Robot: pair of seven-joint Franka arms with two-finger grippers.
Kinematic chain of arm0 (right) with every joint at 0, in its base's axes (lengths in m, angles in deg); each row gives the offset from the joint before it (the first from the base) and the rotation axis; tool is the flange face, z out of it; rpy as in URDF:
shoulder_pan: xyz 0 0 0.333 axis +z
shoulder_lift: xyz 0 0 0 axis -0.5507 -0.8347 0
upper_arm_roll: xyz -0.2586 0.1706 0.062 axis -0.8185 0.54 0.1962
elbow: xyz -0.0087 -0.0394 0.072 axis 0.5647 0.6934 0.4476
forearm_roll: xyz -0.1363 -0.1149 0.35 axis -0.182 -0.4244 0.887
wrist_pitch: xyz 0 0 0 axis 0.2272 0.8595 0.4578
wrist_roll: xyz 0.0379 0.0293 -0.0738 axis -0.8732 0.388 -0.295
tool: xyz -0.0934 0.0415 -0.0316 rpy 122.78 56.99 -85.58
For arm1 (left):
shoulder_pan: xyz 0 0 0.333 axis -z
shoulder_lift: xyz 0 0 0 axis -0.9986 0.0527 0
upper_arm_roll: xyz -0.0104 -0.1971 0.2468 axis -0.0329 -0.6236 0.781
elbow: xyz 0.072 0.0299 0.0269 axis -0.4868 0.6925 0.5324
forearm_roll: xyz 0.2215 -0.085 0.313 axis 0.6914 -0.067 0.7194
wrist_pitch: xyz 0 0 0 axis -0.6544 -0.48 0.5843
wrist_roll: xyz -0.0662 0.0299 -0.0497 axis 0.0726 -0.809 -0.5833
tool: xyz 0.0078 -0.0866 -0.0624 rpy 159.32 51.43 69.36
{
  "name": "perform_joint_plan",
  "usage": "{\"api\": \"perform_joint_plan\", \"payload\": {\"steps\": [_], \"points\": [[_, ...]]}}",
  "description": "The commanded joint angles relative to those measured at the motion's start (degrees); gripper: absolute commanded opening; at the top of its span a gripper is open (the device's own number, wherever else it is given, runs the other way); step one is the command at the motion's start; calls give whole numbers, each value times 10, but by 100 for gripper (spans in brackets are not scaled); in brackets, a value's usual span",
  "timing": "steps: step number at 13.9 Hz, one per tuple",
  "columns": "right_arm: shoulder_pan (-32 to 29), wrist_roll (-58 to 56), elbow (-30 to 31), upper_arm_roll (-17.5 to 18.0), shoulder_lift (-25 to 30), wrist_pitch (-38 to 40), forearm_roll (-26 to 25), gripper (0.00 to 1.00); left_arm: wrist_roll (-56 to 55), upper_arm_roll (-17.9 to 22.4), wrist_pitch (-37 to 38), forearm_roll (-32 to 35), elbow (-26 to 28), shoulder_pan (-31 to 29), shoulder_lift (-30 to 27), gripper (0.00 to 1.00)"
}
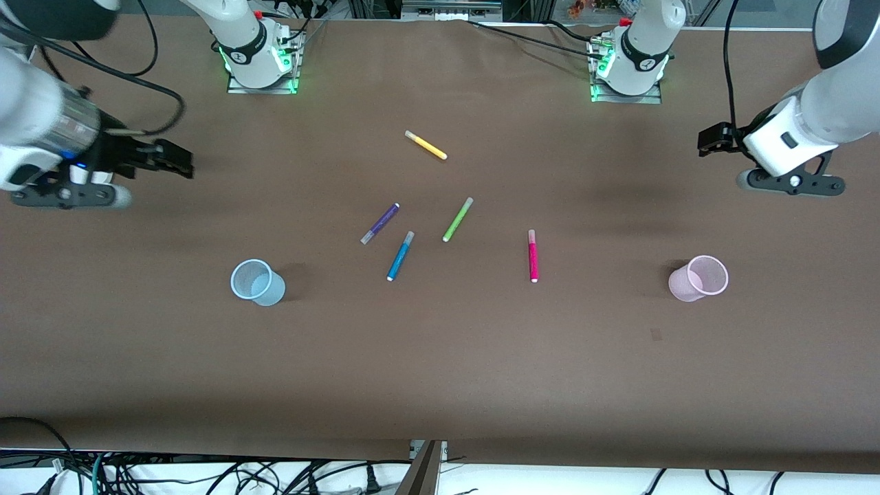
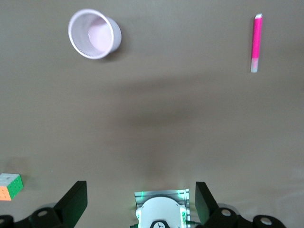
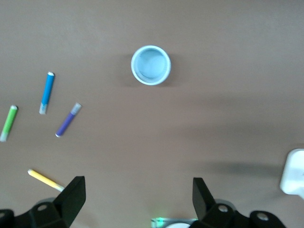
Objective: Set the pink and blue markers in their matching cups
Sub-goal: 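Reach the left gripper to the pink marker while the right gripper reaches the blue marker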
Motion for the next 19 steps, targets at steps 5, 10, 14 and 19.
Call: {"api": "perform_joint_plan", "payload": {"steps": [5, 10, 14, 19], "points": [[70, 64, -10, -2, -88, -70, -4, 99, -51, -48, -89, -12, 46, -1, 64, 100], [127, 163, -10, -2, -169, -149, -6, 99, -217, -121, -209, -8, 85, -1, 153, 100], [166, 237, -6, -2, -222, -207, -6, 99, -248, -173, -326, -10, 123, 0, 212, 100], [206, 319, -4, -2, -279, -281, -6, 99, -244, -190, -477, 7, 158, 35, 284, 100]]}}
